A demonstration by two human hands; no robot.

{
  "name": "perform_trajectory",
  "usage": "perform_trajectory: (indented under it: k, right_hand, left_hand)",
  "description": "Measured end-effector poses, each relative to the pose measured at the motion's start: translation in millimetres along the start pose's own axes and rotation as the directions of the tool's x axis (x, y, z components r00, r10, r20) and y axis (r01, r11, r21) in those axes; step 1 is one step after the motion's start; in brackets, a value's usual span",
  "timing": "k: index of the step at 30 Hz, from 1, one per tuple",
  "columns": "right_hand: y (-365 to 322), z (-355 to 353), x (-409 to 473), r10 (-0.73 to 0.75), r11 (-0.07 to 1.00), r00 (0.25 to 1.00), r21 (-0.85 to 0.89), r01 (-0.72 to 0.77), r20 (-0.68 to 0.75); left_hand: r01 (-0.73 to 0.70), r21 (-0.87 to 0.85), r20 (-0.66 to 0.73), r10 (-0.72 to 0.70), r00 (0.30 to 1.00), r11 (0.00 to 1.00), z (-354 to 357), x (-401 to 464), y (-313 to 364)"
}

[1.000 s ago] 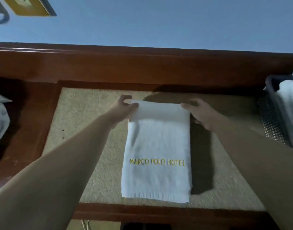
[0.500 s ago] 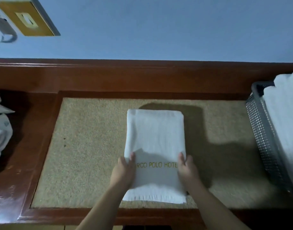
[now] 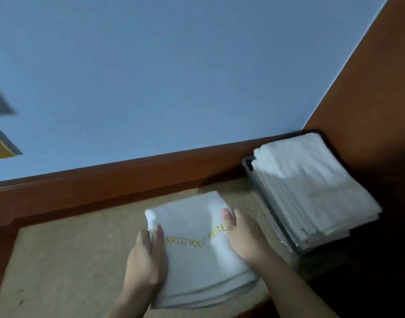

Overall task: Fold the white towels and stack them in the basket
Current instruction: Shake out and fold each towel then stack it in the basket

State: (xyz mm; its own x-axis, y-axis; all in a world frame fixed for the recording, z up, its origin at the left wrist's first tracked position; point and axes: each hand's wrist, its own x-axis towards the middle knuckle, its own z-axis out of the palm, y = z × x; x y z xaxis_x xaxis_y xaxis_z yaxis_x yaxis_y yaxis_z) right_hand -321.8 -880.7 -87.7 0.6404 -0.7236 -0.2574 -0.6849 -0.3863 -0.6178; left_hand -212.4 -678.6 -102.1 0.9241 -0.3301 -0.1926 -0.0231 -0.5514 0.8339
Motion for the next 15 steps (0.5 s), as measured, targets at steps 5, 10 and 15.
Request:
perform_trajectory:
  k: [5, 10, 15]
  right_hand:
    - [9, -162, 26, -0.127, 0.990, 0.946, 0.014, 0.137, -0.299]
    - [41, -305, 80, -0.181, 0.983, 0.873, -0.113, 0.145, -0.454]
    - [124, -369, 147, -0.051, 0.987, 0.910, -0.161, -0.018, -0.412]
  left_hand:
    - [-0.236, -0.201, -0.051, 0.231, 0.972, 0.951, 54, -4, 146]
    - [-0.356, -0.342, -0.073, 0.353, 0.933, 0.870, 141, -4, 260]
    - [-0.230, -0.378, 0.098, 0.286, 0.953, 0.897, 257, 0, 300]
